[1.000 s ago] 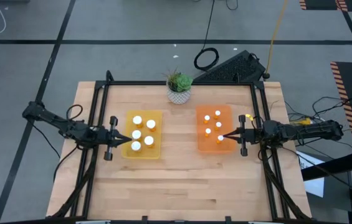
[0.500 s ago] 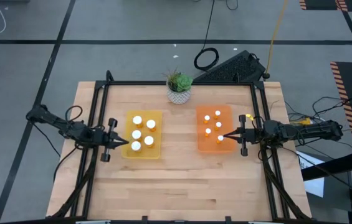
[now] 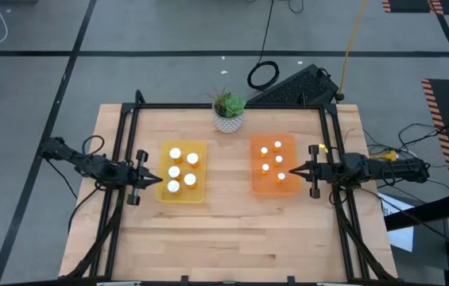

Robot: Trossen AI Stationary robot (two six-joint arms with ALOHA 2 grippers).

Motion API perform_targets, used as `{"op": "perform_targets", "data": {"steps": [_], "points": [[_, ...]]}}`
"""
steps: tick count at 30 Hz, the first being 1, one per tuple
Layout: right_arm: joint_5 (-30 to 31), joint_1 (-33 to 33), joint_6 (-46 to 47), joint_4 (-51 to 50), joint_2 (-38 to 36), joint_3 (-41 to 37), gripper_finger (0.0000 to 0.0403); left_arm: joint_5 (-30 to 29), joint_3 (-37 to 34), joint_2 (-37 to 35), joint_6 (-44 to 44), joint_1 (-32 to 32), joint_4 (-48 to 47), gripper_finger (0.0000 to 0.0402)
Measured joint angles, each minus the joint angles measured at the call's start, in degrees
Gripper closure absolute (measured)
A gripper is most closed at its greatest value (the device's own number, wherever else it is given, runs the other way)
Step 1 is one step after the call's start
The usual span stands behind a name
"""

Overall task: Pick and place medicine bottles into bin by pill shape (circle, oval)
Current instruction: Return to Home Position

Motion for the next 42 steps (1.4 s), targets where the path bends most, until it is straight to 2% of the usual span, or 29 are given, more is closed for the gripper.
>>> {"op": "perform_targets", "data": {"steps": [6,32,36,42], "points": [[-2.63,0.00,-0.22,-0.12,0.14,0.00,0.0403,-0.23,0.00,0.01,-1.04,0.00,-0.69,0.0394],[-3.76,-2.01,-0.09,2.29,0.34,-1.84,0.0403,-0.43,0.02,-0.01,-1.06,0.00,-2.22,0.0392],[-3.71,-2.01,-0.28,2.29,0.34,-1.84,0.0403,0.91,0.56,-0.25,-0.77,0.00,1.69,0.0392],[-3.69,-2.01,-0.42,2.33,0.34,-1.84,0.0403,1.32,0.81,-0.84,-0.58,0.04,-0.64,0.0392]]}}
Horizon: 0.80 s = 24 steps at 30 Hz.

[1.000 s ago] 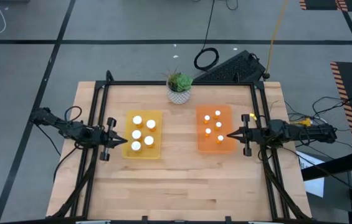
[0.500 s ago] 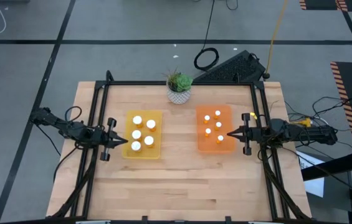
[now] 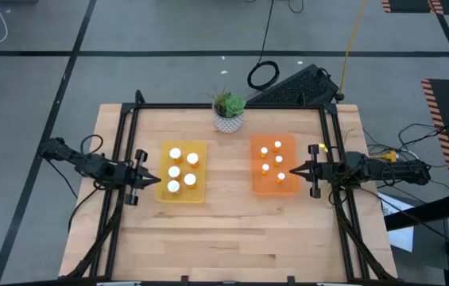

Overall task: Pick and place medicine bottles into bin by pill shape (circle, oval)
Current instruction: Return to Home Position

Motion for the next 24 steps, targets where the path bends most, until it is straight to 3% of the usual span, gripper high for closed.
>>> {"op": "perform_targets", "data": {"steps": [18,24], "points": [[0.00,0.00,-0.05,0.02,0.00,0.00,0.0403,-3.99,-0.02,0.00,2.10,2.46,-6.02,0.0392],[0.00,0.00,-0.05,0.02,0.00,0.00,0.0403,3.97,-0.02,0.00,1.77,7.30,-5.51,0.0392]]}}
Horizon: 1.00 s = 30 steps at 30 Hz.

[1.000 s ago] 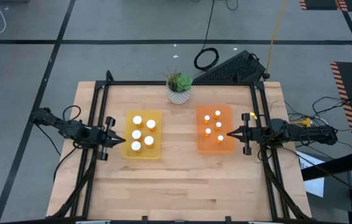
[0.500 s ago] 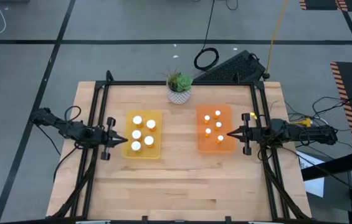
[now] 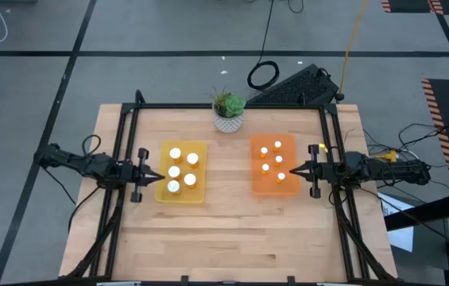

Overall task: Pick and place medicine bottles into bin by pill shape (circle, oval)
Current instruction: Return to Home Position

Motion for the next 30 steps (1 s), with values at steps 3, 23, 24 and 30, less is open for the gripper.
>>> {"op": "perform_targets", "data": {"steps": [3,23,24,30], "points": [[0.00,0.00,-0.02,0.00,0.00,0.00,0.0403,4.12,0.00,0.00,-0.86,2.31,-0.64,0.0392],[0.00,0.02,-0.02,0.00,0.02,0.00,0.0403,19.44,-2.56,-0.02,-3.09,12.53,2.49,0.0392],[0.00,0.01,-0.02,0.00,0.02,0.00,0.0403,19.51,-2.56,-0.02,-3.04,12.93,2.25,0.0392],[0.00,0.02,-0.02,0.00,0.02,0.00,0.0403,19.63,-2.56,0.00,-2.44,15.43,1.58,0.0392]]}}
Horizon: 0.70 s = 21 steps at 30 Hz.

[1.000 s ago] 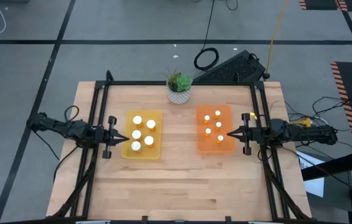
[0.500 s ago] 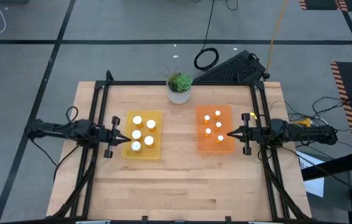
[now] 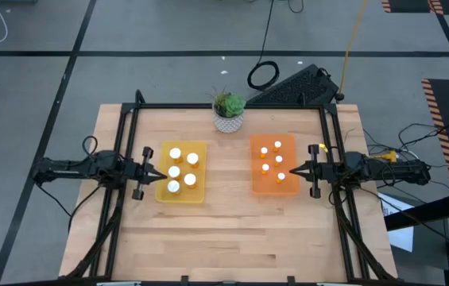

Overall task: Pick and place medicine bottles into bin by pill shape (circle, oval)
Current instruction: Return to Home Position

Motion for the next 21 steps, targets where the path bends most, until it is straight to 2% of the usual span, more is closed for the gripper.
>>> {"op": "perform_targets", "data": {"steps": [10,21], "points": [[0.00,-0.02,0.00,0.00,0.00,0.00,0.0403,-0.21,0.02,0.00,-4.95,1.55,-0.13,0.0398],[0.00,-0.02,0.00,0.00,0.00,0.02,0.0403,-3.63,0.02,0.00,-4.23,-0.73,-0.74,0.0400]]}}
